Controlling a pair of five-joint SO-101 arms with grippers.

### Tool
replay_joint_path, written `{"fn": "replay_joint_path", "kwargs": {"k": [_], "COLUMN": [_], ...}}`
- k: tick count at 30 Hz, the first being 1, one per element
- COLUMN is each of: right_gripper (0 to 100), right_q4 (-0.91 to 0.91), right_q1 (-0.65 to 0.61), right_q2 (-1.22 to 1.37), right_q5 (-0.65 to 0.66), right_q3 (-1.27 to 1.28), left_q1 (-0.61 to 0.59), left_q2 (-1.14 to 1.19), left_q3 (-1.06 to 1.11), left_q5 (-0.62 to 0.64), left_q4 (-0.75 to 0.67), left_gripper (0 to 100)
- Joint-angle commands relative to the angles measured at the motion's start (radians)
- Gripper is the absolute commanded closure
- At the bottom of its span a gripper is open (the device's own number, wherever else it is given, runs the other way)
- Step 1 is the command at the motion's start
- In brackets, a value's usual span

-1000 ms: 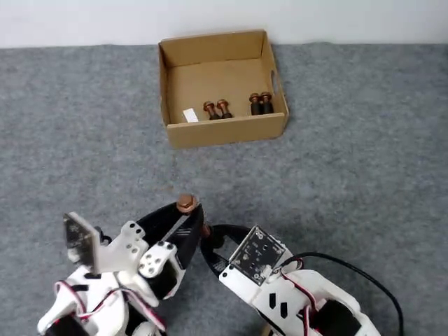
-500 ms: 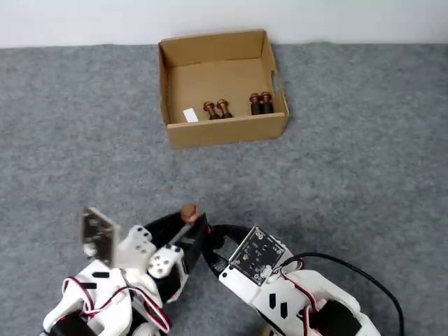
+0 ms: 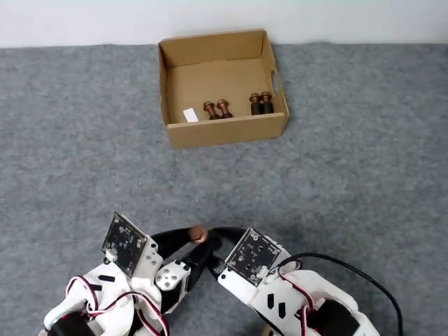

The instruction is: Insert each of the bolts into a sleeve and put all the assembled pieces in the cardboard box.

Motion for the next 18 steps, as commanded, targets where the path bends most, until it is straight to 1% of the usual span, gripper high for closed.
{"fn": "replay_joint_path", "kwargs": {"k": [1, 6, 12, 15, 18], "right_gripper": [99.0, 99.0, 99.0, 99.0, 99.0], "right_q4": [-0.03, -0.028, -0.022, -0.022, -0.022], "right_q1": [-0.001, -0.001, 0.002, 0.047, 0.122], "right_q2": [-0.01, -0.012, -0.012, -0.012, -0.01], "right_q5": [0.008, 0.008, 0.008, 0.003, 0.002], "right_q3": [-0.051, -0.049, -0.046, -0.043, -0.041], "left_q1": [-0.029, -0.066, -0.094, -0.14, -0.184], "left_q2": [0.002, 0.002, 0.002, 0.002, -0.005], "left_q3": [0.008, 0.004, -0.088, -0.16, -0.228], "left_q5": [-0.011, -0.014, -0.014, -0.014, -0.015], "left_q4": [0.026, 0.028, 0.028, 0.028, 0.021], "left_gripper": [79, 79, 81, 88, 100]}}
